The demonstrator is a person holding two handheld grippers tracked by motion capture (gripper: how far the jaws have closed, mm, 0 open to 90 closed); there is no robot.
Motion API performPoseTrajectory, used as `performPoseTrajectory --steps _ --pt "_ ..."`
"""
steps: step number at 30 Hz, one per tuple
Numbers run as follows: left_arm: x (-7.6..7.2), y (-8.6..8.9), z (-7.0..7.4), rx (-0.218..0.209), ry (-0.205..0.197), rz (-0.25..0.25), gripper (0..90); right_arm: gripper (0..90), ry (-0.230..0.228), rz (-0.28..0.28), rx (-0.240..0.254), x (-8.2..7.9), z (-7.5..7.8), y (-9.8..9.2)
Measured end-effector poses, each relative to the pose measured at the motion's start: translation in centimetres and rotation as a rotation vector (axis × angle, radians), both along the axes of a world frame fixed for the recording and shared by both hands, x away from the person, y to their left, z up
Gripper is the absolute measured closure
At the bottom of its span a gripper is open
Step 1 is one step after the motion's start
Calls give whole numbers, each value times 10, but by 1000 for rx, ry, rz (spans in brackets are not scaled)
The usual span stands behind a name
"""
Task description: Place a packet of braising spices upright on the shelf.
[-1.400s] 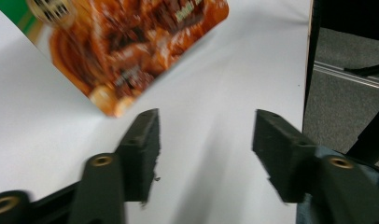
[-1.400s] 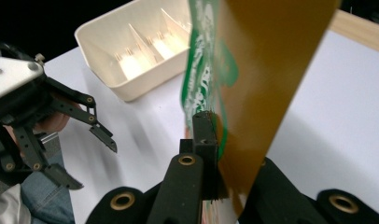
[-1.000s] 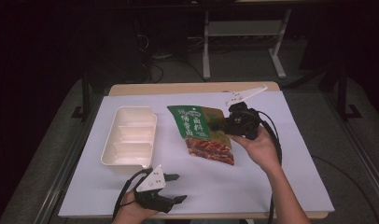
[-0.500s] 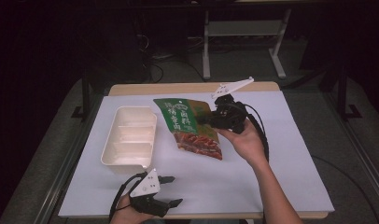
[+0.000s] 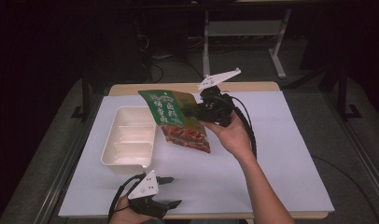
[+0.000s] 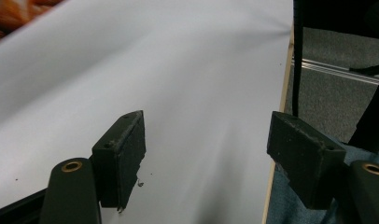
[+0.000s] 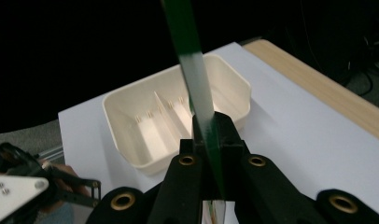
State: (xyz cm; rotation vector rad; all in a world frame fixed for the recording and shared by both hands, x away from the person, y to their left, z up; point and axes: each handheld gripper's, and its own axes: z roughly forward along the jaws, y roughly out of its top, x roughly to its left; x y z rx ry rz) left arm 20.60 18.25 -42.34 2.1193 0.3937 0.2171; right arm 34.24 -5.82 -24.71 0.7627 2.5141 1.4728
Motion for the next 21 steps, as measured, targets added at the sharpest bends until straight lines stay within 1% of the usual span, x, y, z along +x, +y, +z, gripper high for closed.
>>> performPoseTrajectory --steps 2,4,6,9,12,17,21 --pt "0 0 0 2 -3 -7 270 896 -24 6 5 0 3 6" --pt "-1 1 -1 -2 -14 -13 269 896 -19 14 7 0 6 13" --pt "-1 1 -1 -4 -14 -17 265 896 -18 23 10 0 8 19" --pt "-2 1 -1 -18 -15 -14 264 896 -25 38 13 1 9 29" --pt "-3 2 -1 -20 -17 -14 260 896 -28 48 19 2 12 40" --pt "-3 3 -2 -12 -22 -13 255 896 -21 59 49 4 14 56" --pt "-4 3 -2 -8 -26 -14 254 896 -19 75 61 5 13 68"
